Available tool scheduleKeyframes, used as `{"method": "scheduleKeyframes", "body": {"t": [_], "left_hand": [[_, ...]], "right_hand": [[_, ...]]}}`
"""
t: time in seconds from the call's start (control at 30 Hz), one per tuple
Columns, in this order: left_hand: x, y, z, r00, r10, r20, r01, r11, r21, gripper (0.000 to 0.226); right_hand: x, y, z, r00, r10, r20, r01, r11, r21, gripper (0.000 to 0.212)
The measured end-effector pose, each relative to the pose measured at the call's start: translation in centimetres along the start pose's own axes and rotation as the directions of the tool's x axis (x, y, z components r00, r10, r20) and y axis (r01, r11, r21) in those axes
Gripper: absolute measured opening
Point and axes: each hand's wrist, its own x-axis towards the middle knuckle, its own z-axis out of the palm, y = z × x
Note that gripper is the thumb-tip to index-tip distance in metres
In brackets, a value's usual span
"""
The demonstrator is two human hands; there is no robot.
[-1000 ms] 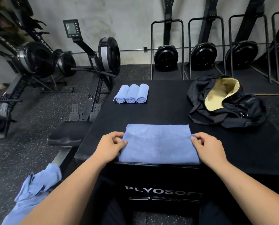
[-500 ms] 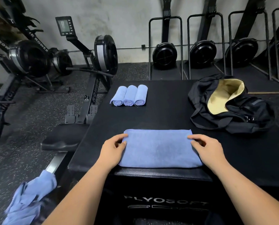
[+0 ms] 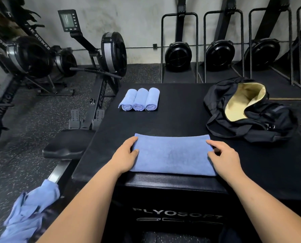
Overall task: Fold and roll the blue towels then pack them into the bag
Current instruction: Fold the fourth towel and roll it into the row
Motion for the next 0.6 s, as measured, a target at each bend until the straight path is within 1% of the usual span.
{"method": "scheduleKeyframes", "body": {"t": [0.1, 0.2, 0.27, 0.33, 0.37, 0.4, 0.43, 0.47, 0.5, 0.53, 0.57, 0.6], "left_hand": [[0.0, 0.1, 0.1, 1.0, 0.015, 0.01, -0.016, 0.998, 0.056, 0.061], [-0.6, 0.1, 0.5, 0.995, 0.07, -0.064, -0.064, 0.993, 0.095, 0.06], [-1.1, 0.4, 0.7, 0.99, 0.082, -0.114, -0.066, 0.988, 0.137, 0.058], [-1.7, 0.8, 1.1, 0.984, 0.044, -0.175, 0.001, 0.968, 0.252, 0.057], [-1.9, 1.2, 1.4, 0.975, 0.038, -0.219, 0.04, 0.938, 0.344, 0.057], [-2.0, 1.7, 1.7, 0.963, 0.074, -0.259, 0.048, 0.9, 0.433, 0.057], [-2.0, 2.4, 2.2, 0.952, 0.139, -0.274, 0.015, 0.87, 0.492, 0.054], [-2.0, 3.4, 2.9, 0.943, 0.211, -0.258, -0.049, 0.853, 0.519, 0.049], [-1.8, 4.4, 3.7, 0.94, 0.271, -0.208, -0.122, 0.834, 0.538, 0.045], [-1.6, 5.2, 4.6, 0.942, 0.309, -0.128, -0.191, 0.812, 0.551, 0.044], [-1.4, 5.7, 5.6, 0.949, 0.314, -0.034, -0.24, 0.788, 0.567, 0.048], [-1.3, 5.9, 6.3, 0.958, 0.282, 0.049, -0.255, 0.764, 0.593, 0.055]], "right_hand": [[0.0, 0.1, 0.4, 0.999, -0.032, 0.005, 0.032, 0.998, -0.051, 0.045], [0.3, 0.7, 0.6, 0.996, -0.085, 0.015, 0.086, 0.992, -0.092, 0.046], [0.6, 0.9, 0.6, 0.996, -0.084, 0.033, 0.088, 0.988, -0.126, 0.046], [0.7, 0.6, 0.9, 0.998, -0.058, 0.035, 0.064, 0.974, -0.217, 0.046], [0.5, 0.1, 1.2, 0.998, -0.062, 0.01, 0.062, 0.951, -0.303, 0.045], [0.2, -0.5, 1.8, 0.995, -0.098, -0.016, 0.084, 0.917, -0.391, 0.042], [-0.1, -1.4, 2.5, 0.987, -0.156, -0.024, 0.128, 0.878, -0.461, 0.04], [-0.4, -2.4, 3.4, 0.976, -0.216, 0.009, 0.191, 0.846, -0.497, 0.038], [-0.6, -3.5, 4.4, 0.964, -0.252, 0.087, 0.261, 0.824, -0.503, 0.04], [-0.8, -4.6, 5.6, 0.946, -0.252, 0.204, 0.322, 0.811, -0.489, 0.046], [-1.0, -5.2, 6.7, 0.916, -0.23, 0.328, 0.371, 0.797, -0.477, 0.056], [-1.1, -5.6, 7.5, 0.882, -0.196, 0.428, 0.408, 0.774, -0.484, 0.064]]}}
